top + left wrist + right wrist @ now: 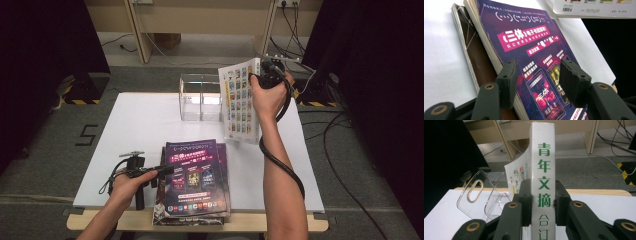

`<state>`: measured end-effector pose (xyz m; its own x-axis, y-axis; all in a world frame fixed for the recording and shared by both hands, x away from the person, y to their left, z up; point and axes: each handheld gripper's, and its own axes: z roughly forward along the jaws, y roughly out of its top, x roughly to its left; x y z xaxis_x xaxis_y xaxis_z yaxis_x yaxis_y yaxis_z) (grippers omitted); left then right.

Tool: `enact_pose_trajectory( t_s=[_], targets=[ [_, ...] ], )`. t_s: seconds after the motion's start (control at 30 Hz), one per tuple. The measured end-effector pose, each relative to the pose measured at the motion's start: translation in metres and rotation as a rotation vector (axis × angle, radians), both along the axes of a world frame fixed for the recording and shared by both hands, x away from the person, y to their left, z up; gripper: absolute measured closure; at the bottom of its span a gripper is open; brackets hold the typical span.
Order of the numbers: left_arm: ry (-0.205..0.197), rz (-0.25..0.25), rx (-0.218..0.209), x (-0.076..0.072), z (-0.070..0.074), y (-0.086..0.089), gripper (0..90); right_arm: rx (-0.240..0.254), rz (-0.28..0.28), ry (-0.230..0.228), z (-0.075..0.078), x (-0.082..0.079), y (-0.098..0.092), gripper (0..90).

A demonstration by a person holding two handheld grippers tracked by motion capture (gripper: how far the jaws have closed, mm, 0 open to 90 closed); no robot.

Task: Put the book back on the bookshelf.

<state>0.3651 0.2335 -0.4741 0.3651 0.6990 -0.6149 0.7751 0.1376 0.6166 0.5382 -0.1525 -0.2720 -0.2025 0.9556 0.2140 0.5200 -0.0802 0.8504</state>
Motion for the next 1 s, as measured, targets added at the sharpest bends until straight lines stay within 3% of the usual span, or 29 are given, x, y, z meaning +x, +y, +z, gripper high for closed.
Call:
enact_pose_trajectory(
  t_s=[0.17, 0.23, 0.37, 0.7, 0.8, 0.83, 0.87, 1.0],
  targets=[
    [-0.004, -0.004, 0.001, 0.001, 0.000, 0.001, 48.3, -0.001, -0.015, 0.002, 0.000, -0.002, 0.000, 73.8],
    [-0.005, -0.003, 0.000, 0.001, 0.001, 0.001, 48.3, -0.027, 0.003, -0.011, 0.001, -0.004, 0.000, 73.7],
    [-0.005, -0.005, 0.002, 0.001, 0.001, 0.001, 48.4, -0.031, 0.009, -0.013, 0.000, -0.003, 0.004, 73.8],
    [-0.001, -0.004, 0.000, 0.000, 0.000, 0.002, 48.4, -0.017, 0.002, -0.038, 0.003, 0.014, 0.027, 73.7],
    [0.003, -0.003, -0.004, 0.001, 0.000, 0.003, 48.4, 0.001, 0.013, -0.068, 0.004, 0.022, 0.028, 73.7],
    [0.002, -0.002, -0.008, 0.001, 0.000, 0.003, 48.4, 0.007, 0.023, -0.106, 0.006, 0.027, 0.029, 73.7],
    [0.002, -0.002, -0.008, 0.001, 0.000, 0.003, 48.4, 0.007, 0.023, -0.106, 0.006, 0.027, 0.029, 73.7],
    [0.000, 0.004, -0.008, 0.002, 0.000, 0.005, 48.5, 0.015, 0.010, -0.183, 0.006, 0.039, 0.031, 73.6]
  ],
)
